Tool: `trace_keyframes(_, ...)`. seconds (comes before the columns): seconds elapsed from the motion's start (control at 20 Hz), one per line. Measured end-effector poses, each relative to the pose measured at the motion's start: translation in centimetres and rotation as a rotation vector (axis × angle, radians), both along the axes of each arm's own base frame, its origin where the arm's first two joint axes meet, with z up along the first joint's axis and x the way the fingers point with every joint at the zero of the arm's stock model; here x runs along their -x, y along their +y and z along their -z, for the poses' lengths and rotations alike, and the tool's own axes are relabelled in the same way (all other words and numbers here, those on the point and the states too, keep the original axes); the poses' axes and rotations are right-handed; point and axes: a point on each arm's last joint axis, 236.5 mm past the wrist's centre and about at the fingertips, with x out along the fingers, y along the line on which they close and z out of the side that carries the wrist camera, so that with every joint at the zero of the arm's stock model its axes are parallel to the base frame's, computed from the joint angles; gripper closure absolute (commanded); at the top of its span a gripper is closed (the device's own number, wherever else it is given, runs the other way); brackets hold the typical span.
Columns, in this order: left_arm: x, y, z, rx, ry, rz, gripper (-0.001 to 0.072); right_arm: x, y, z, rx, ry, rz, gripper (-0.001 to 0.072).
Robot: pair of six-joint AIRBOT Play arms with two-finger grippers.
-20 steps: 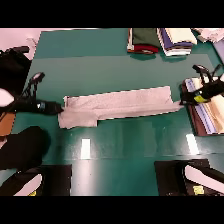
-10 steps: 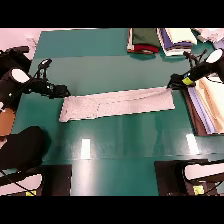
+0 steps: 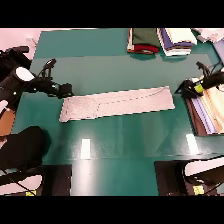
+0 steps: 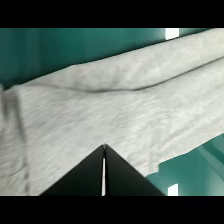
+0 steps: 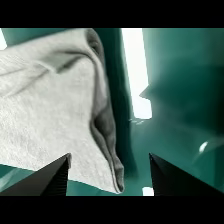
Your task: Fold the shirts.
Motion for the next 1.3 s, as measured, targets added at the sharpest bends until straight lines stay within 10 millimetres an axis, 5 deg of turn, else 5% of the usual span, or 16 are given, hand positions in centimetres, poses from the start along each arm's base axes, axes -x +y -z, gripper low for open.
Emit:
trace_keyframes(0.15, -0.1, -4.0, -0.2, 0.022, -0.038, 0.033, 0.0687, 0.5, 1.7, 2.1, -0.126, 0.024, 0.013, 0.0140)
trace_keyframes(0.2, 0.0, -5.2, -0.1, 0.029, -0.044, 0.041, 0.0687, 0.3, 2.7, 2.4, -0.166, 0.023, 0.009, 0.0253)
trace_keyframes(0.3, 0.1, -7.9, 0.5, 0.042, -0.051, 0.055, 0.0688, -0.1, 4.3, 3.3, -0.193, 0.023, -0.024, 0.0629)
trace_keyframes(0.35, 0.3, -9.1, 0.9, 0.047, -0.048, 0.064, 0.0688, -0.6, 4.8, 3.5, -0.183, 0.012, -0.048, 0.0700)
trace_keyframes(0.55, 0.0, -14.4, 2.6, 0.060, -0.038, 0.121, 0.0687, -3.3, 7.0, -0.3, -0.171, -0.104, -0.146, 0.0701)
trace_keyframes(0.9, -1.0, -22.7, 6.5, 0.062, 0.002, 0.250, 0.0687, -5.3, 14.2, -15.7, -0.100, -0.415, -0.321, 0.0701)
trace_keyframes(1.05, -1.0, -24.3, 7.9, 0.059, 0.025, 0.274, 0.0687, -4.4, 18.6, -20.7, -0.098, -0.511, -0.396, 0.0701)
trace_keyframes(1.3, -2.2, -24.0, 7.2, 0.061, 0.021, 0.263, 0.0687, -2.3, 25.1, -24.9, -0.127, -0.592, -0.500, 0.0701)
